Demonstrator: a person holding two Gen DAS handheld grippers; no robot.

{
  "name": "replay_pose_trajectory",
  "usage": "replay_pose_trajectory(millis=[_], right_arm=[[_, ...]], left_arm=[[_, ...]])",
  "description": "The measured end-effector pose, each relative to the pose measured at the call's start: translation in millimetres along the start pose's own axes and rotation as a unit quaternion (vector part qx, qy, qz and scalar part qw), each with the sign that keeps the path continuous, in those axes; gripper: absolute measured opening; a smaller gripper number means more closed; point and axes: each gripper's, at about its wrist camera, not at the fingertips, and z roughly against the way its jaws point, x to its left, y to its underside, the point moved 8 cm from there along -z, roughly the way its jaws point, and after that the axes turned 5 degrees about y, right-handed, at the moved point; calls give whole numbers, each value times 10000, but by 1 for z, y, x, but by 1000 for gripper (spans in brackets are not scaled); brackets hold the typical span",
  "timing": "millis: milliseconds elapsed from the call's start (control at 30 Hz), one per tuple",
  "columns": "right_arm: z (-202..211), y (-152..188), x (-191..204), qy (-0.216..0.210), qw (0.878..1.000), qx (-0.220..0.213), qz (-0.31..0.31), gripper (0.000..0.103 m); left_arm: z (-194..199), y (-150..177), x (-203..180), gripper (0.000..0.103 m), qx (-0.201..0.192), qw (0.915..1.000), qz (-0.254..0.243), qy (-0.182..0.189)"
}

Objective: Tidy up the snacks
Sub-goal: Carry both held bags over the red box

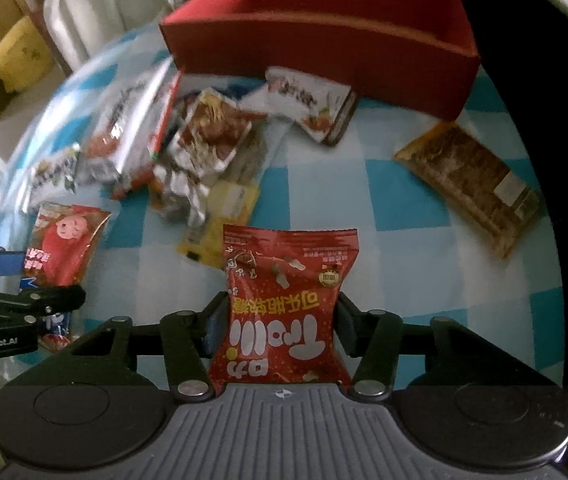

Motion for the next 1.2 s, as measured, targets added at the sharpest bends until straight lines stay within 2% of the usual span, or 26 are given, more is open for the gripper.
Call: replay_pose_trajectory(millis=[100, 267, 600, 800, 1200], right_arm=[[13, -9, 1, -60, 9997, -221, -130, 61], [34, -27, 6, -242, 9973, -612, -336, 61], [28, -65, -4, -171, 9943, -806, -675, 61], [22, -92, -15, -111, 9914, -980, -855, 61], [22, -140, -33, -63, 9854, -1369, -1014, 61]], left_arm=[[16, -12, 0, 43, -266, 9996, -57, -61], [30, -40, -3, 43, -631, 9978, -137, 120], [8, -103, -10, 43, -1121, 9929, -309, 244], [-2, -126, -5, 43, -1151, 9927, -243, 264], [-6, -174, -12, 44, -1443, 9884, -448, 125]])
